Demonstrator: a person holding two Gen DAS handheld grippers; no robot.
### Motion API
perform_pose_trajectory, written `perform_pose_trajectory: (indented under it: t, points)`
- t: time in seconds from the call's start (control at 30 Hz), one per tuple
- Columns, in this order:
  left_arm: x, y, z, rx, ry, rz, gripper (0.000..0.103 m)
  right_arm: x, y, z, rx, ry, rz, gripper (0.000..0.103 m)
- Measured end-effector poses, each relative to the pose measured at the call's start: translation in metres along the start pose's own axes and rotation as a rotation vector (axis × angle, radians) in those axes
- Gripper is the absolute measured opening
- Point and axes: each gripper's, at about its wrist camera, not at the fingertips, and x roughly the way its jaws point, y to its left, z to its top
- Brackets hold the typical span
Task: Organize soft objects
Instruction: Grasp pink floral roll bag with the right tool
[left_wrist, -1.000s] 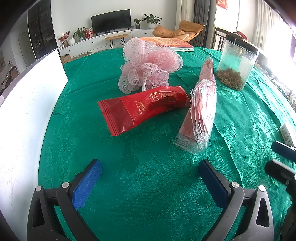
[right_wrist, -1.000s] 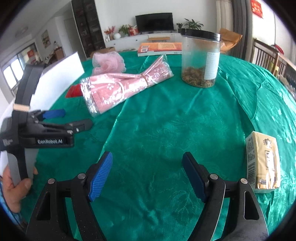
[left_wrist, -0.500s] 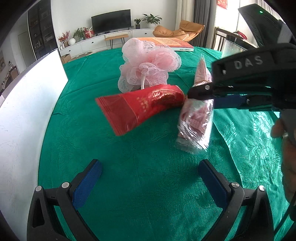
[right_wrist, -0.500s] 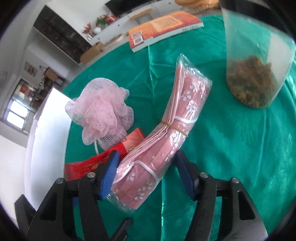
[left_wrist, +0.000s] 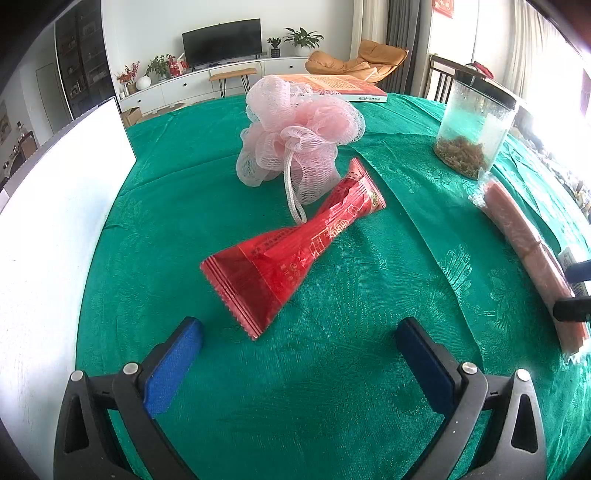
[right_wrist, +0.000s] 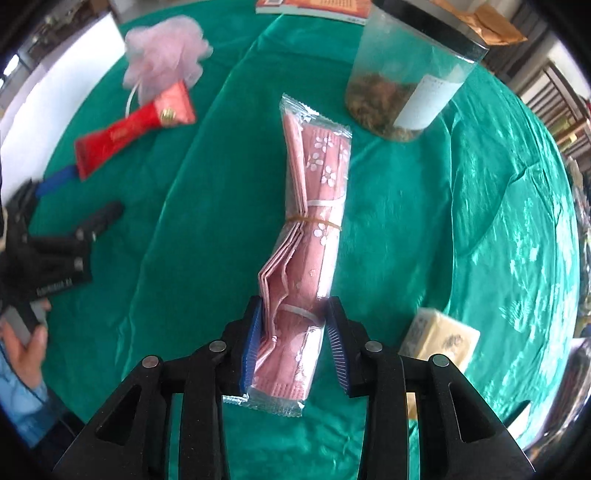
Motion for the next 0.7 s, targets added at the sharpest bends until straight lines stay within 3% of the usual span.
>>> perform_pose_trajectory:
  t: [0.03,0.07,0.13,0.2,0.23,0.37,0.43,0.57,0.7]
  points:
    - [0.000,0.000,0.000,0.000,0.000,0.000,0.103,-0.004,0.000,-0.006,0.039,-0.044,-0.019,0.065]
    - [0.000,0.000,0.000,0.000,0.000,0.000,0.103,-0.007,0.003,-0.012,0.075,-0.104,-0.032,0.083]
    - [0.000,0.000,0.000,0.000,0.000,0.000,0.103,-0.002,0.012,-0.024,0.121,-0.182,-0.043,0.083]
    - [0.000,0.000,0.000,0.000,0.000,0.000,0.103,0.012,0.021,-0.033,0.168,-0.206,-0.118,0.083]
    - [0.000,0.000,0.000,0.000,0.000,0.000,0.103,0.011,0.022,-0.035,0.201,-0.269,-0.141,0.085]
    - [0.000,0.000,0.000,0.000,0.000,0.000,0.103,0.010,0.007,-0.056,0.365,-0.391,-0.029,0.086]
    - [0.000,0.000,0.000,0.000,0.000,0.000,0.103,0.010,0.004,-0.066,0.368,-0.453,-0.015,0.086]
    - [0.000,0.000,0.000,0.000,0.000,0.000,0.103,0.011,0.014,-0.065,0.312,-0.444,-0.070,0.090]
    - [0.000,0.000,0.000,0.000,0.000,0.001,0.103,0.011,0.016,-0.073,0.317,-0.446,-0.060,0.091]
